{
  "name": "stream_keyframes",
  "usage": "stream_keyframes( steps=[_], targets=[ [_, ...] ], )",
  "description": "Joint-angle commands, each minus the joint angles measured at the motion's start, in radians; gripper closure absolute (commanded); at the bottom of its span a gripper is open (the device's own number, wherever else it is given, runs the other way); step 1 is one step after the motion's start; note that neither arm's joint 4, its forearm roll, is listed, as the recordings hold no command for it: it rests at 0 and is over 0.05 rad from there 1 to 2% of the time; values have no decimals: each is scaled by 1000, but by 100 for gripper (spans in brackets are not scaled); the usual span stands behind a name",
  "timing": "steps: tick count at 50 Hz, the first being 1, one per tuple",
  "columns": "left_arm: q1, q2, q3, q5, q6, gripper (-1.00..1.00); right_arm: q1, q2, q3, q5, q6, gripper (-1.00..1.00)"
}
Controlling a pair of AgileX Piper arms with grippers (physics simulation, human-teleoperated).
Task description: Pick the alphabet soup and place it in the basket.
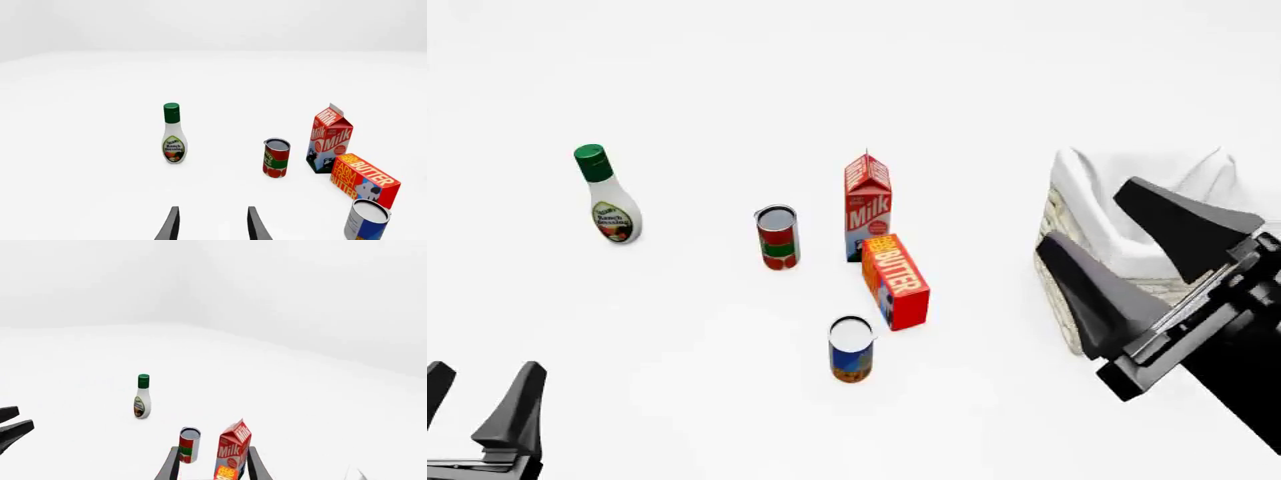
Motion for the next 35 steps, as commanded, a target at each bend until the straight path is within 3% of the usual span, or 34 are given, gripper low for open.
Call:
stream_keyframes(
  steps=[1, 35],
  targets=[
    [0, 0, 0, 0, 0, -100, 98, 286, -24, -188, 1, -100],
    [0, 0, 0, 0, 0, -100, 135, 448, -27, -289, 10, -100]
  ],
)
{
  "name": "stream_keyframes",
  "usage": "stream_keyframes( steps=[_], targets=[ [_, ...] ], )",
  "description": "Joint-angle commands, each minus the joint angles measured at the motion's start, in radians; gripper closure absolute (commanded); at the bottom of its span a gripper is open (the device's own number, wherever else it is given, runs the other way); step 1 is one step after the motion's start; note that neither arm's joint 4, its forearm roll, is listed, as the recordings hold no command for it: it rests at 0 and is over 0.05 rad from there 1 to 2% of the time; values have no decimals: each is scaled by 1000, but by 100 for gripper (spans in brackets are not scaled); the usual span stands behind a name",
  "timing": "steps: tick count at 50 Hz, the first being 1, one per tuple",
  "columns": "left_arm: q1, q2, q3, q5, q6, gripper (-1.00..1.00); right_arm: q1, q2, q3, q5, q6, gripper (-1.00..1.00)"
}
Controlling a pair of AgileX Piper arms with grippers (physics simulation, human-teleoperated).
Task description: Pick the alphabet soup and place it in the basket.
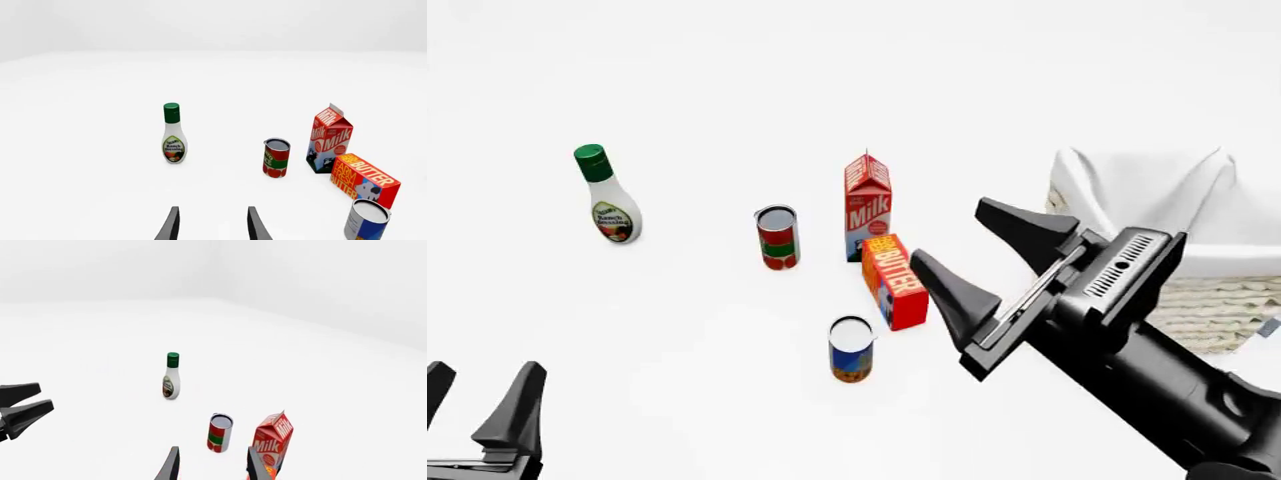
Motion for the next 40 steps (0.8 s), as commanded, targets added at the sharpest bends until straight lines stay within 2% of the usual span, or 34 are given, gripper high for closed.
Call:
stream_keyframes(
  steps=[1, 40],
  targets=[
    [0, 0, 0, 0, 0, -100, 16, 69, -7, -40, 4, -100],
    [0, 0, 0, 0, 0, -100, 76, 329, -45, -177, 30, -100]
  ],
)
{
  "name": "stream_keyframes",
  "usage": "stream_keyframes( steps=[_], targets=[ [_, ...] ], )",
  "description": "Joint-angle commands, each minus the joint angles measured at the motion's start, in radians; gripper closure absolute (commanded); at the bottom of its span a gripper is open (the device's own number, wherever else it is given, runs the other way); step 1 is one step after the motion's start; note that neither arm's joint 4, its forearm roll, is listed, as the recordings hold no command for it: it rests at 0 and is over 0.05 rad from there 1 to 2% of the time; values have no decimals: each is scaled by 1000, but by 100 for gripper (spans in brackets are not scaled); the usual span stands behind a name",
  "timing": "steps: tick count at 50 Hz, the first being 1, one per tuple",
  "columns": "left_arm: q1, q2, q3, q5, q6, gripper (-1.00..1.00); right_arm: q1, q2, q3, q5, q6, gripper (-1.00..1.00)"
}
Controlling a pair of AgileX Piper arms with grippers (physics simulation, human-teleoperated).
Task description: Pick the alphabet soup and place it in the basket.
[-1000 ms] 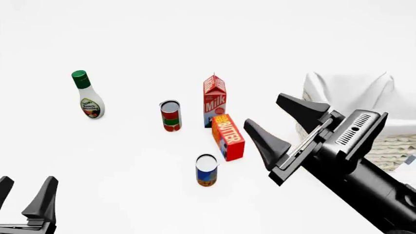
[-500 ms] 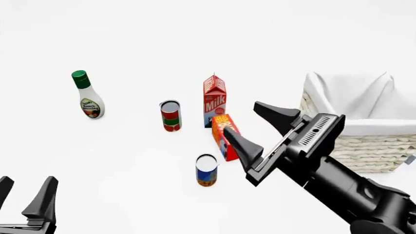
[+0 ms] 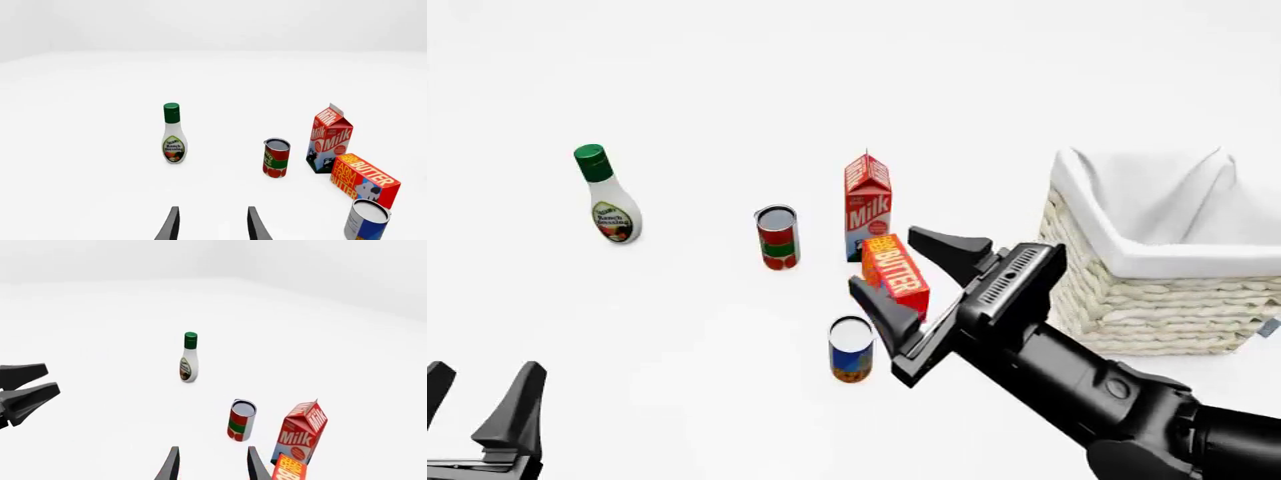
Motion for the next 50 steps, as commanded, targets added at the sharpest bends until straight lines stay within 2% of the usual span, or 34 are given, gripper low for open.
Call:
stream_keyframes(
  steps=[1, 50],
  targets=[
    [0, 0, 0, 0, 0, -100, 17, 75, -15, -36, 8, -100],
    [0, 0, 0, 0, 0, -100, 54, 281, -74, -110, 36, -100]
  ],
)
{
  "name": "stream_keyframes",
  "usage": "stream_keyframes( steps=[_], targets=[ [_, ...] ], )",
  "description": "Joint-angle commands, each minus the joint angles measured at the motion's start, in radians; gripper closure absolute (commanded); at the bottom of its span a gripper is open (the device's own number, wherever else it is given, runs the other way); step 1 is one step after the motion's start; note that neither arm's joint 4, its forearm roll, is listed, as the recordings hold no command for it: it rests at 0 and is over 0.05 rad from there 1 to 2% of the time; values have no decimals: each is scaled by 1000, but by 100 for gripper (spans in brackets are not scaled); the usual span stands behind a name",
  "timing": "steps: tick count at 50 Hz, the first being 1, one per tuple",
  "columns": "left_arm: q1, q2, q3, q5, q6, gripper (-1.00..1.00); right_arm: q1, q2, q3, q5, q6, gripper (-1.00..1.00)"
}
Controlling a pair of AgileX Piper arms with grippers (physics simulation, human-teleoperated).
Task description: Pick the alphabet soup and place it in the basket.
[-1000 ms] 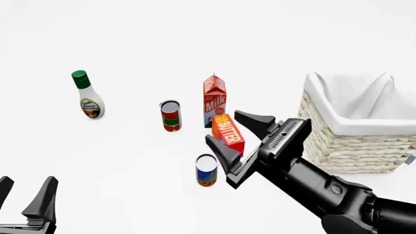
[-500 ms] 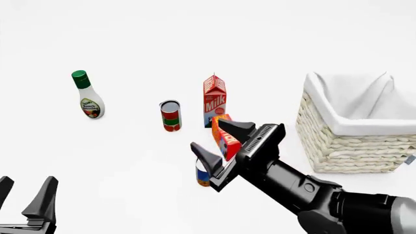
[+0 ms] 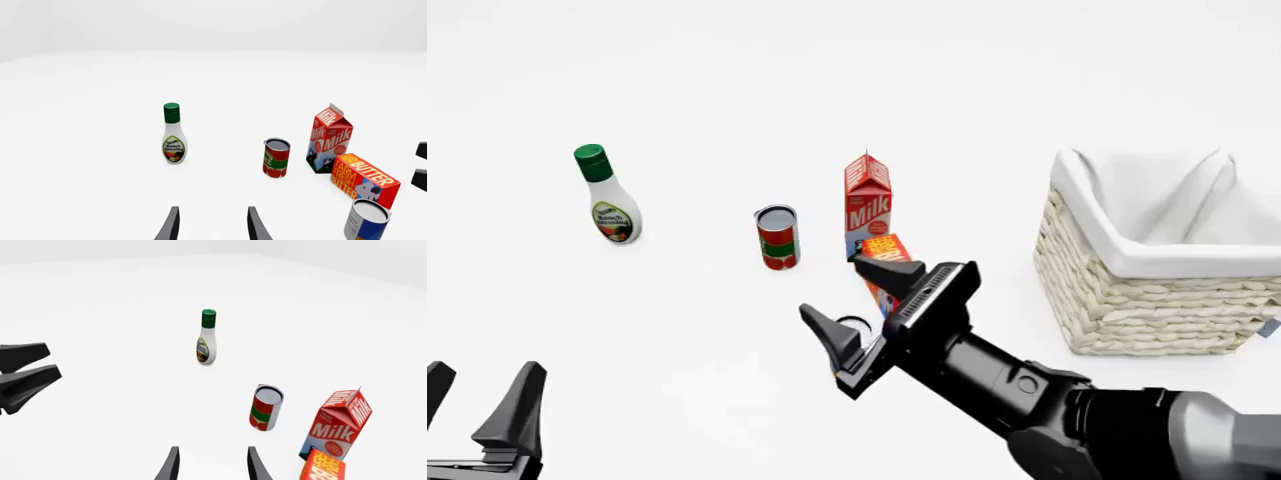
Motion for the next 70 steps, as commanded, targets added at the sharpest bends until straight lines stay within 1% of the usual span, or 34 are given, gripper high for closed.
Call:
stream_keyframes(
  steps=[1, 39, 70],
  targets=[
    [0, 0, 0, 0, 0, -100, -2, 34, -3, -17, 7, -100],
    [0, 0, 0, 0, 0, -100, -91, 108, 43, -100, 40, -100],
    [0, 0, 0, 0, 0, -100, -121, 212, 37, -160, 69, -100]
  ],
)
